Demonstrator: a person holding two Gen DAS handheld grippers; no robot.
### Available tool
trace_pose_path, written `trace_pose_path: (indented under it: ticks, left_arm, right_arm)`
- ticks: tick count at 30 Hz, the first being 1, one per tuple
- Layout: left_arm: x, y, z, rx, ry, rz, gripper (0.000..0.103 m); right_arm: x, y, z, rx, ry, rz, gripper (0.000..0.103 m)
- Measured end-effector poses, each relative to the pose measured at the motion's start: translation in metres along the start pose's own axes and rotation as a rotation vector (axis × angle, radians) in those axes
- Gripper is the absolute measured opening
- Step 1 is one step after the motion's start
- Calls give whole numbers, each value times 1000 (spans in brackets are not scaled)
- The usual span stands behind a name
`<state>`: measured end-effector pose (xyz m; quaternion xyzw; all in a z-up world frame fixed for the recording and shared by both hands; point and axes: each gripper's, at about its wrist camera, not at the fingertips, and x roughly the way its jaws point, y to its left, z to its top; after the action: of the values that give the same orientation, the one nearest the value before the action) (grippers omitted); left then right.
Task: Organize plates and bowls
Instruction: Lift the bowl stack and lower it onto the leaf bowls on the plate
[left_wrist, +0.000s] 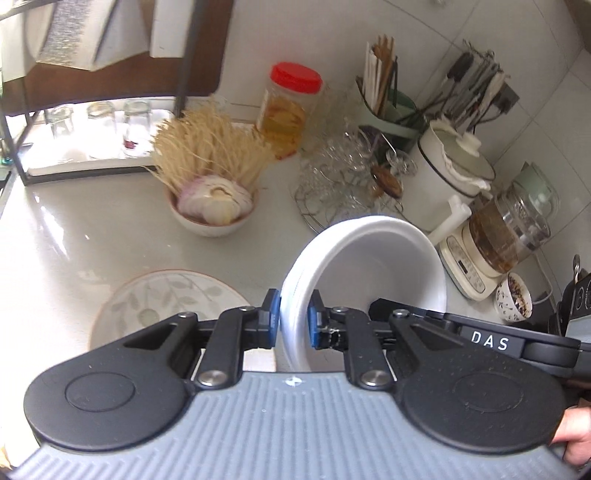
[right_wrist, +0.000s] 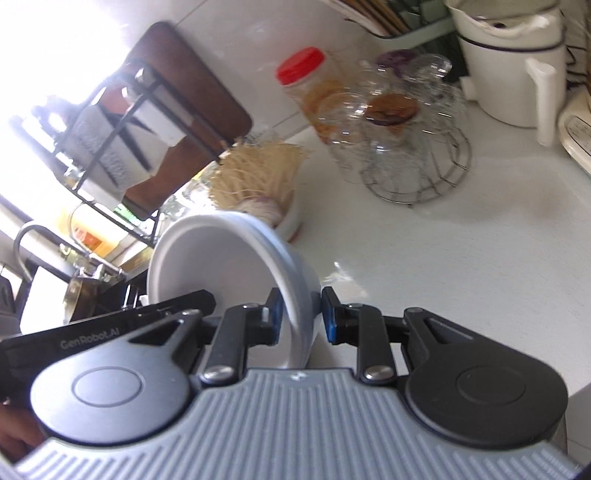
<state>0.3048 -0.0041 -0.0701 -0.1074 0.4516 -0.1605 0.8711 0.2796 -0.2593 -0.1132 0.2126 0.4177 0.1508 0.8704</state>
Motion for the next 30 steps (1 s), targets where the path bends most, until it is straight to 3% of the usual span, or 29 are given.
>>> trace_pose_path:
  ticks: [13, 30]
  left_arm:
    - [-28, 63, -10, -92, -40, 42, 17]
    - [7, 123, -28, -190, 62, 102, 17]
  right_arm:
    - [40, 54, -5, -77, 70, 34, 25]
    - [108, 72, -14, -115, 252, -10, 26]
